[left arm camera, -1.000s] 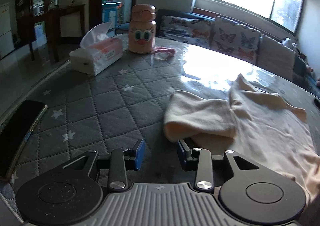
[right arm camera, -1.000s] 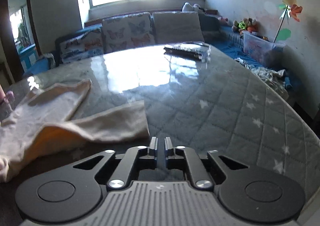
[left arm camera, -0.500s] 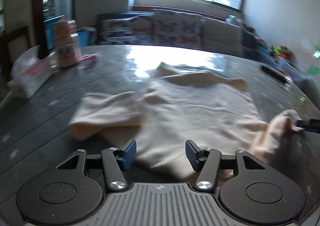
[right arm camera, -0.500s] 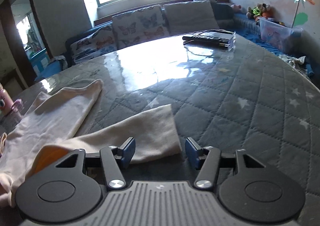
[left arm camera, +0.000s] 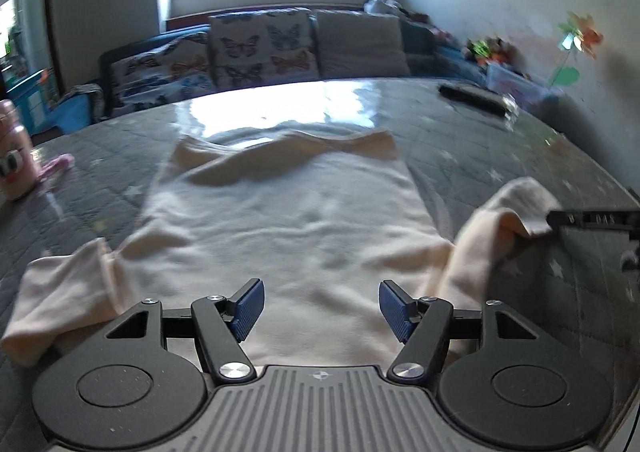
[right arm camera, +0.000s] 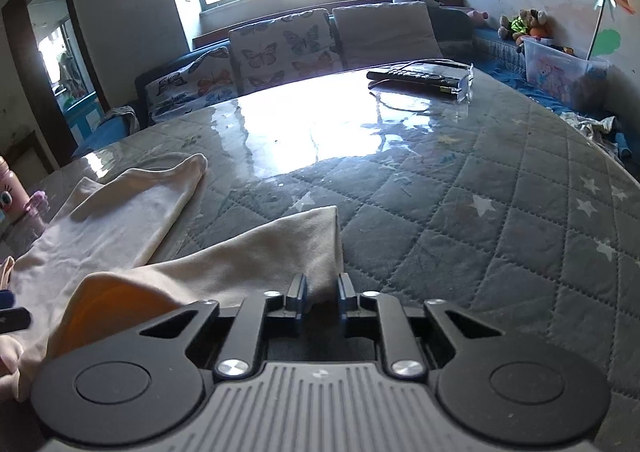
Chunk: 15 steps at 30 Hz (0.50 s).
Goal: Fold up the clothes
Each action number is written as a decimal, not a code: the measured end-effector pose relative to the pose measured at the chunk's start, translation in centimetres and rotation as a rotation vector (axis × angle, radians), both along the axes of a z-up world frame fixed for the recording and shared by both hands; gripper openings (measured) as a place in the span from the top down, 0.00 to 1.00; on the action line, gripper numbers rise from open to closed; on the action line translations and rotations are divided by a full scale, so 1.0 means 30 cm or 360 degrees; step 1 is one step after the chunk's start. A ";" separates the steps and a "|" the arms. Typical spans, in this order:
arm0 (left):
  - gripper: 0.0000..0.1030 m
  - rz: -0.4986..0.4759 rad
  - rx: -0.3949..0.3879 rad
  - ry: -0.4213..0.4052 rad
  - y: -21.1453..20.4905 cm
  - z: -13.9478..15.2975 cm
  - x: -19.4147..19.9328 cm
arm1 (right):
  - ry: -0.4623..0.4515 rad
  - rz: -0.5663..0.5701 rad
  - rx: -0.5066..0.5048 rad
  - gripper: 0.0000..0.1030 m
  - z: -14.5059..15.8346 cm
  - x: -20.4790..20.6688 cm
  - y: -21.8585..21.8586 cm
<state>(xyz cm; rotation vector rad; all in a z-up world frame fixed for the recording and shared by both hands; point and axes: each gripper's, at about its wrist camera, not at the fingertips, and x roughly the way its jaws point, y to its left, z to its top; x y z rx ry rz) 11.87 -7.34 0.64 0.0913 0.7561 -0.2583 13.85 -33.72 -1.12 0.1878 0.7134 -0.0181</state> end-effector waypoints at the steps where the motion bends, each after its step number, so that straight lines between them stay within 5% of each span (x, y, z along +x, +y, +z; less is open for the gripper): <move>1: 0.35 -0.0036 0.0007 0.0005 -0.016 -0.007 -0.006 | -0.0007 0.0005 -0.0012 0.90 0.005 -0.008 0.001; 7: 0.35 -0.0258 0.0032 0.0025 -0.096 -0.040 -0.057 | -0.0053 0.0001 -0.0139 0.91 0.067 -0.117 -0.022; 15: 0.35 -0.0462 0.0047 0.0035 -0.154 -0.061 -0.124 | 0.0071 -0.0145 -0.0244 0.84 0.035 -0.180 -0.093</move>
